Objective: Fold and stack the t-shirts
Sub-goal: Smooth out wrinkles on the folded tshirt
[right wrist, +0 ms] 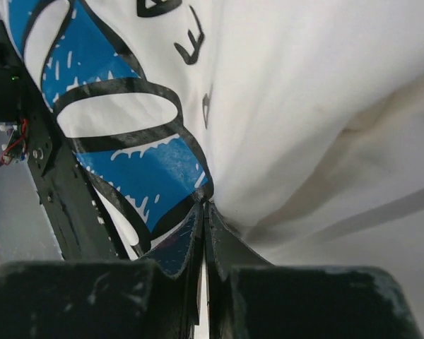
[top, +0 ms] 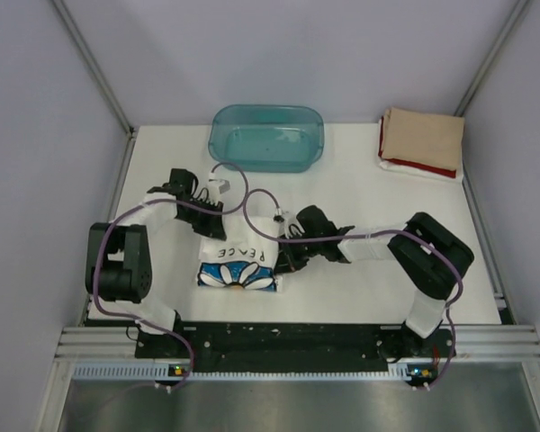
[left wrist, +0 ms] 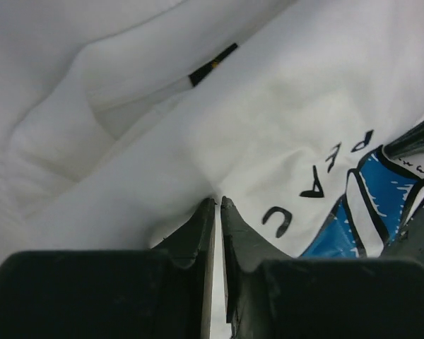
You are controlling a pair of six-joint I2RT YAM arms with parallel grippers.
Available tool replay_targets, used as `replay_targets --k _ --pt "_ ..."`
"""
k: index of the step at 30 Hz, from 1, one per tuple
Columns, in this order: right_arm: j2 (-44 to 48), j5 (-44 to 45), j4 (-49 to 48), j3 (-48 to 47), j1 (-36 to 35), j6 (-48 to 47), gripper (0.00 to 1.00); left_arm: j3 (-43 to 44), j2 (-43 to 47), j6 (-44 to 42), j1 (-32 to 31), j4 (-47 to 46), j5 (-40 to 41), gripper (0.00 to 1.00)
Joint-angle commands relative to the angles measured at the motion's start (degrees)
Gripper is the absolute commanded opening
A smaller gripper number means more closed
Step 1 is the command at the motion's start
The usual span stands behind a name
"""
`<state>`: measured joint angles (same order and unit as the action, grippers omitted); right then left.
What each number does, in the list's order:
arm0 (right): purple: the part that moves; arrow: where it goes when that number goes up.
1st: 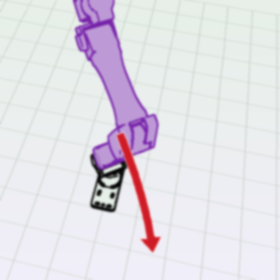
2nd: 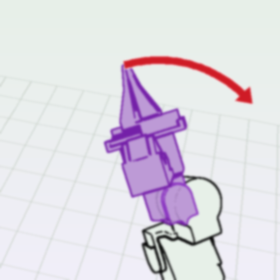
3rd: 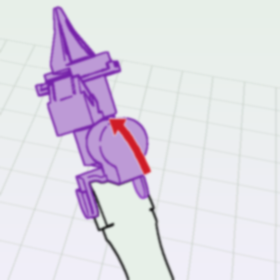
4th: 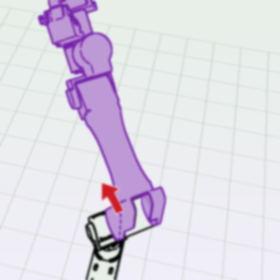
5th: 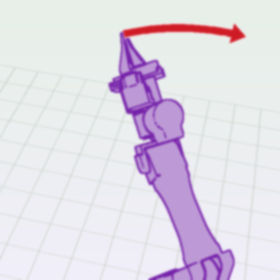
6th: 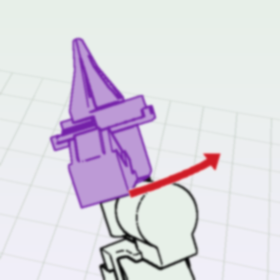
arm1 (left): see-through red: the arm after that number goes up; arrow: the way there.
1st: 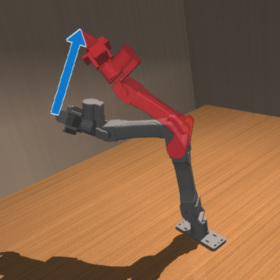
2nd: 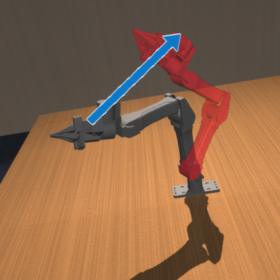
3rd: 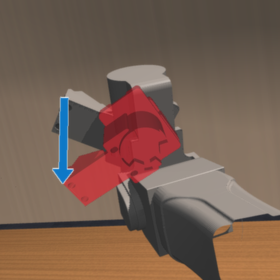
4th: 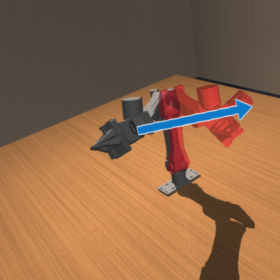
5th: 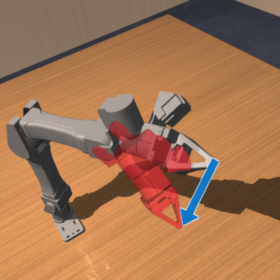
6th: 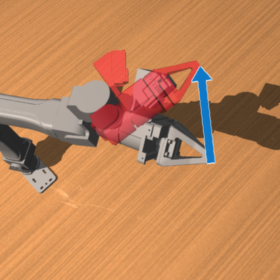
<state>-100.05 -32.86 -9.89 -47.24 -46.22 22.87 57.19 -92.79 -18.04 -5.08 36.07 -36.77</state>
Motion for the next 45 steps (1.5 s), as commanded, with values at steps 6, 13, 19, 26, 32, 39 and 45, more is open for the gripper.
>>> replay_targets --k 6,13,19,26,32,39,45 --pt "2.22 3.50 3.98 3.75 2.10 0.78 0.00 5.82 -6.26 2.57 2.18 -7.07 13.04 0.12" --pt "13.73 7.81 18.42 -7.50 2.18 -5.91 0.03 8.20 7.07 -3.91 0.96 2.93 7.42 0.23" --pt "4.62 5.80 10.35 -17.52 2.79 0.84 0.03 -0.48 16.58 -14.99 -7.48 12.34 8.47 0.22" --pt "-11.81 7.90 2.59 -21.83 7.89 7.80 0.00 -11.64 19.58 -21.33 -15.11 13.60 14.70 0.19" --pt "-17.55 11.85 4.70 -24.56 12.37 7.89 0.00 -17.98 19.67 -23.00 -18.12 11.83 17.17 0.17" --pt "-11.33 12.46 15.76 -29.92 12.38 -2.29 0.00 -13.08 22.83 -22.12 -17.86 15.94 14.20 0.18" --pt "6.25 13.37 16.23 -21.95 4.31 -7.32 0.00 -7.44 24.42 -23.26 -11.72 21.32 6.81 0.20"
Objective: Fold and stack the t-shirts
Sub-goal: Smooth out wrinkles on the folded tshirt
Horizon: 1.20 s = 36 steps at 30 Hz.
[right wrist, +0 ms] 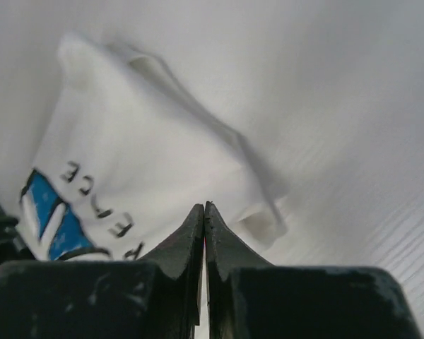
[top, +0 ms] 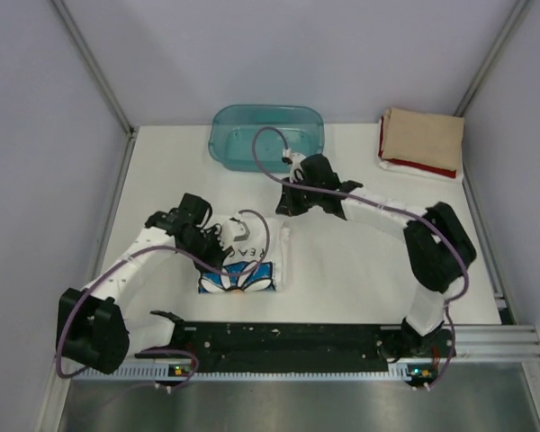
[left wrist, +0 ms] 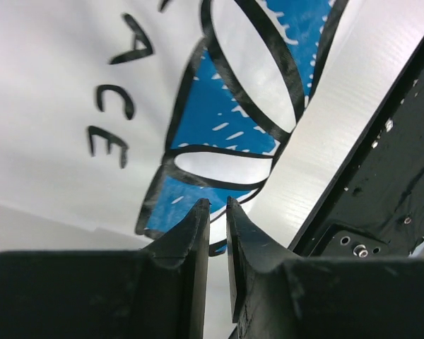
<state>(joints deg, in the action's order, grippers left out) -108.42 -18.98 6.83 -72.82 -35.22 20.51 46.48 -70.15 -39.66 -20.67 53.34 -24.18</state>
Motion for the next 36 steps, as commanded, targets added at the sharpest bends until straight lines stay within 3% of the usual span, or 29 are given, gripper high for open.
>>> replay_targets --k 1,5,9,14,19,23,25,27,29,33,36 --pt "16.38 -2.44 -2.24 5.82 -8.62 -3.83 0.00 2.75 1.60 -1.65 4.66 3.70 -5.70 0.20" --pt "15.18 -12.37 -14.88 15.84 -16.52 4.78 0.00 -0.68 1.16 -0.77 6.08 -0.68 -4.83 0.21" --pt "8.24 -17.39 -19.82 21.30 -19.71 11.72 0.00 -4.37 0.89 -0.24 6.34 -4.47 -2.62 0.22" --pt "9.45 -9.60 -18.96 28.77 -15.59 12.53 0.00 -8.85 -0.69 -1.65 6.43 -7.02 1.24 0.23" --pt "11.82 -9.32 -19.84 35.10 -11.97 14.38 0.00 -9.92 -1.57 -2.88 6.34 -7.47 2.56 0.23" --pt "18.66 -8.00 -13.97 37.22 -11.80 13.42 0.00 -8.96 0.62 -3.93 6.34 -4.75 3.09 0.23" --pt "23.50 -7.65 -9.67 35.91 -11.89 11.49 0.10 -5.98 2.81 -4.72 6.34 -1.07 2.13 0.24" --pt "27.46 -6.69 -3.62 32.76 -11.63 8.42 0.32 -1.06 3.88 -5.25 6.43 3.85 -1.20 0.28" --pt "29.31 -5.89 -0.95 28.71 -10.49 7.09 0.48 3.51 3.18 -4.82 6.43 5.28 -3.49 0.29" --pt "26.87 -3.79 -3.12 24.31 -4.87 12.00 0.91 6.60 -0.32 0.44 6.51 -2.95 -1.49 0.32" --pt "21.61 -1.76 -6.47 22.29 -1.96 13.59 0.94 8.45 -5.24 3.70 6.43 -6.84 1.24 0.32"
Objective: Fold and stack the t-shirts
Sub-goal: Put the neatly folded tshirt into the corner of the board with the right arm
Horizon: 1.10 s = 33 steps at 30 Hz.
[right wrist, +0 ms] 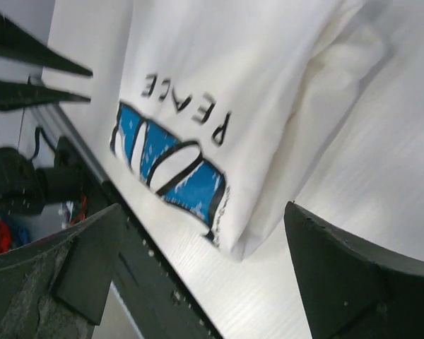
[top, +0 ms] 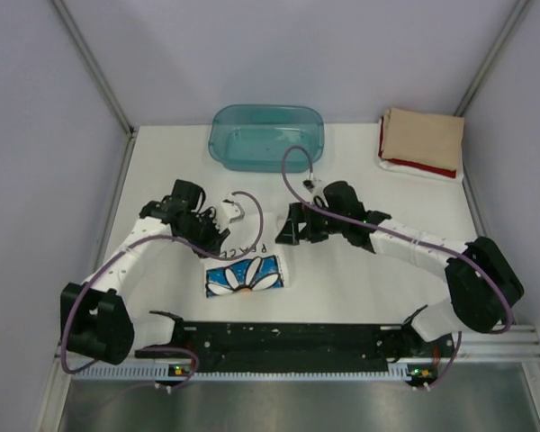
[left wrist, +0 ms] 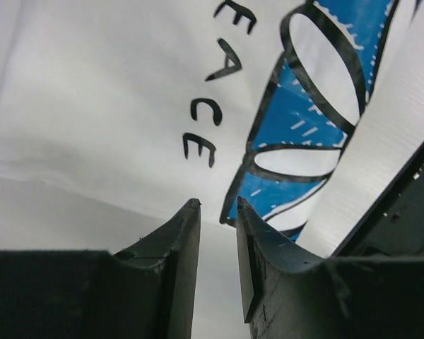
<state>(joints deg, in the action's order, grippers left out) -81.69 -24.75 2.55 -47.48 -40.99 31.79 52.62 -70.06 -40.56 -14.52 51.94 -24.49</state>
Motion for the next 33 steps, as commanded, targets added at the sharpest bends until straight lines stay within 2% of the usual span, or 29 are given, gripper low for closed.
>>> replay_targets --k 1,4,7,10,12,14,16,18,21,23,26,28,31,33 --pt "-7.67 3.49 -4.02 -4.27 3.99 2.66 0.94 2.31 -6.65 4.96 0.29 -6.41 2.51 0.32" --pt "-16.63 -0.81 -5.09 -9.02 4.08 3.19 0.94 0.91 -9.91 6.10 0.29 -10.44 7.86 0.33" --pt "-22.53 -3.28 -8.33 -9.65 4.25 4.68 0.93 -0.76 -12.98 7.33 1.33 -15.02 13.14 0.33" --pt "-28.15 -7.39 -15.17 -8.68 4.52 7.92 0.88 -2.60 -16.15 7.86 1.96 -18.27 16.22 0.33" --pt "-31.59 -11.96 -20.53 -8.33 4.69 10.64 0.80 -3.75 -17.03 7.51 1.96 -19.42 15.44 0.33" --pt "-33.53 -14.87 -27.21 -6.75 4.78 13.90 0.70 -4.37 -17.39 7.33 1.96 -19.86 14.82 0.32" --pt "-34.15 -16.11 -33.72 -4.82 5.39 17.24 0.55 -4.81 -17.56 7.16 1.96 -20.39 15.26 0.33" --pt "-34.50 -17.34 -38.38 -3.94 6.27 20.05 0.34 -5.42 -17.48 6.81 1.96 -20.83 15.87 0.33" --pt "-33.28 -17.26 -39.90 -2.79 7.76 21.03 0.03 -5.69 -17.21 6.45 2.04 -20.83 16.58 0.33" --pt "-31.44 -17.26 -37.55 -2.70 8.56 19.20 0.00 -5.60 -16.43 6.37 2.57 -20.74 17.28 0.33" --pt "-27.22 -16.39 -27.72 -3.67 9.79 12.00 0.00 -4.03 -13.88 6.72 3.71 -19.17 16.59 0.36" --pt "-23.80 -15.94 -22.87 -3.15 11.54 6.82 0.00 -2.35 -10.55 7.59 4.41 -17.85 15.01 0.48" --pt "-18.35 -15.68 -12.00 -2.79 15.93 -3.19 0.00 0.28 -5.80 9.00 4.77 -16.53 14.47 0.74" --pt "-15.53 -14.11 -2.77 -3.66 19.09 -9.61 0.00 1.69 -3.69 9.97 4.86 -15.82 15.52 0.79"
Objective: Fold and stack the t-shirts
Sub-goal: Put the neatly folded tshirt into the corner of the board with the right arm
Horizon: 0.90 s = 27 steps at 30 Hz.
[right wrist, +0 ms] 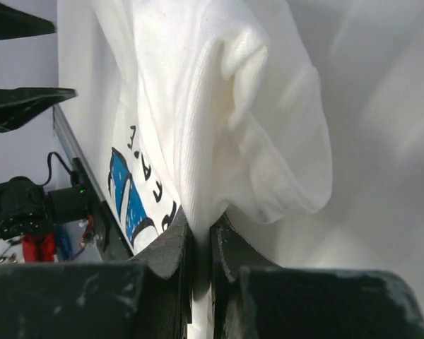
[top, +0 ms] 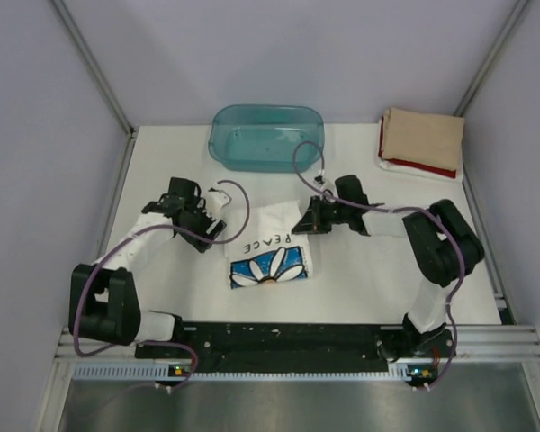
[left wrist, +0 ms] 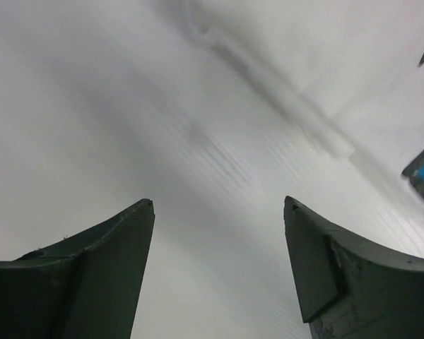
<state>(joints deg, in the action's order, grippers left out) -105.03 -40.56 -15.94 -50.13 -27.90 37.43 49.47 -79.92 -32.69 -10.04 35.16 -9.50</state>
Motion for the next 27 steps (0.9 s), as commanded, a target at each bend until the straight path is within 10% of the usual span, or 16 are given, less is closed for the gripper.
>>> replay_targets --k 1,14,27 --pt "9.22 2.23 20.64 -1.63 8.10 -18.24 0.00 5.54 6.88 2.28 0.38 1.31 1.32 0.81" --pt "12.67 30.87 47.75 -18.92 21.48 -40.49 0.00 10.11 7.32 2.19 0.46 5.80 4.66 0.84" --pt "-7.18 31.50 54.44 -54.43 25.35 -38.57 0.00 10.03 6.18 3.24 0.46 6.50 4.66 0.85"
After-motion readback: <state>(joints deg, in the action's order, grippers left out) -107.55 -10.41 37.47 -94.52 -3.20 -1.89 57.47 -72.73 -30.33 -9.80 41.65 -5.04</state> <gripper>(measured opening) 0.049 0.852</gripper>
